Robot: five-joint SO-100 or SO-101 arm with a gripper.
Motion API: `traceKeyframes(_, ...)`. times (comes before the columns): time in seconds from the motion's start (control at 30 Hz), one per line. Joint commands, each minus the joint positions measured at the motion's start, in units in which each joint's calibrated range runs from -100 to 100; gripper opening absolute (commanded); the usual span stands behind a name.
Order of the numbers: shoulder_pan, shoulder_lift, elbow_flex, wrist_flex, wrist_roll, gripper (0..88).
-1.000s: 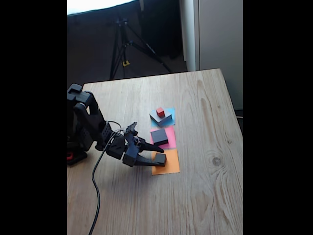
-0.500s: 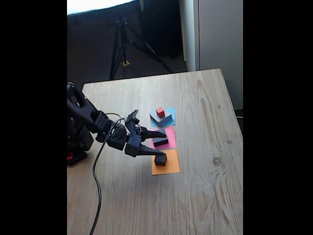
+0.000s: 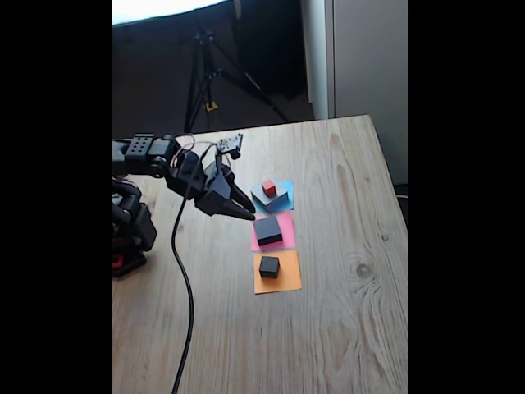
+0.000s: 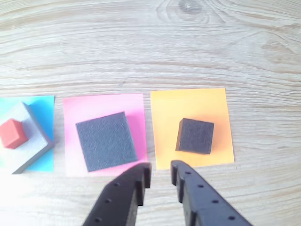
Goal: Tower of hanoi
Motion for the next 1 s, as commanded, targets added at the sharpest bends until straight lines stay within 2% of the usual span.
traceKeyframes(0.0, -3.71, -3.52, -12.81, 14.27, 0.69, 0.5)
traceKeyframes(0.33, -11.74, -3.37, -30.72, 30.7, 0.53, 0.5)
traceKeyframes(0.53, -17.09, -3.29, -38.63, 37.58, -3.32, 0.5)
traceKeyframes(0.8, -21.6, -4.5, -35.54, 37.98, -6.33, 2.6)
traceKeyframes(0.97, -23.6, -11.7, -17.45, 27.38, -4.49, 9.7)
